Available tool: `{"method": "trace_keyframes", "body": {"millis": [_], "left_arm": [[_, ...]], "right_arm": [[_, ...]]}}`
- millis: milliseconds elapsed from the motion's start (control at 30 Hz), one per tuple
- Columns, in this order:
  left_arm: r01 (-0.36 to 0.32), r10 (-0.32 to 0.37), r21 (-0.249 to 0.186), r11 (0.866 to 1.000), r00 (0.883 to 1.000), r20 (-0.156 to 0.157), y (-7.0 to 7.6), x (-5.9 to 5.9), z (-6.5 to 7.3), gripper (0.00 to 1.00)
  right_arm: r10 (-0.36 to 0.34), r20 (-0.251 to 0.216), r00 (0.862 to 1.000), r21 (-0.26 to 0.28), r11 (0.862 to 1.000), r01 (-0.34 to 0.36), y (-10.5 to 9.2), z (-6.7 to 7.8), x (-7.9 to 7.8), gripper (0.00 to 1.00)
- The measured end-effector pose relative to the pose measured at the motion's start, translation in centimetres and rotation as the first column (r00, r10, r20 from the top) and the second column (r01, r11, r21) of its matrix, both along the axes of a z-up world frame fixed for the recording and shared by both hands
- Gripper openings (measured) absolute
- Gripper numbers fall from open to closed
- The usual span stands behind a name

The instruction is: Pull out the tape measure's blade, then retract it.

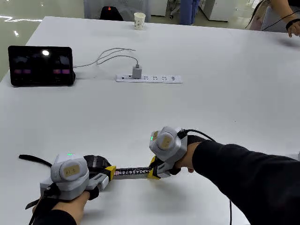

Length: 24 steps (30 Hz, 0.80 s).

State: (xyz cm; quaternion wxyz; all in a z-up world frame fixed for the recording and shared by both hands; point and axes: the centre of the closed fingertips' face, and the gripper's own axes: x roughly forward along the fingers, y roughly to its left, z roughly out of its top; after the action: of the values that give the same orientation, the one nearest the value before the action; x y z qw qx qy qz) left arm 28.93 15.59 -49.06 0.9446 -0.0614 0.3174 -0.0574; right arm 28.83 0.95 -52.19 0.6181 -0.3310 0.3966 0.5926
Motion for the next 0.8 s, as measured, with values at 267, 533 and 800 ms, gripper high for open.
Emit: {"method": "trace_keyframes", "body": {"millis": [267,533,800], "left_arm": [[0.006,-0.006,-0.007,1.000,1.000,0.001,0.1,0.0,0.0,0.60],[0.006,-0.006,-0.011,1.000,1.000,0.000,0.1,0.0,0.1,0.60],[0.001,-0.001,-0.012,1.000,1.000,-0.004,0.1,0.0,0.1,0.60]], "right_arm": [[0.003,0.001,1.000,0.020,1.000,-0.003,0.6,0.1,-0.2,0.11],[0.016,0.013,1.000,0.041,0.999,-0.016,1.6,0.2,-0.4,0.11],[0.002,0.000,1.000,0.059,0.998,-0.002,2.1,0.1,-0.4,0.11]]}}
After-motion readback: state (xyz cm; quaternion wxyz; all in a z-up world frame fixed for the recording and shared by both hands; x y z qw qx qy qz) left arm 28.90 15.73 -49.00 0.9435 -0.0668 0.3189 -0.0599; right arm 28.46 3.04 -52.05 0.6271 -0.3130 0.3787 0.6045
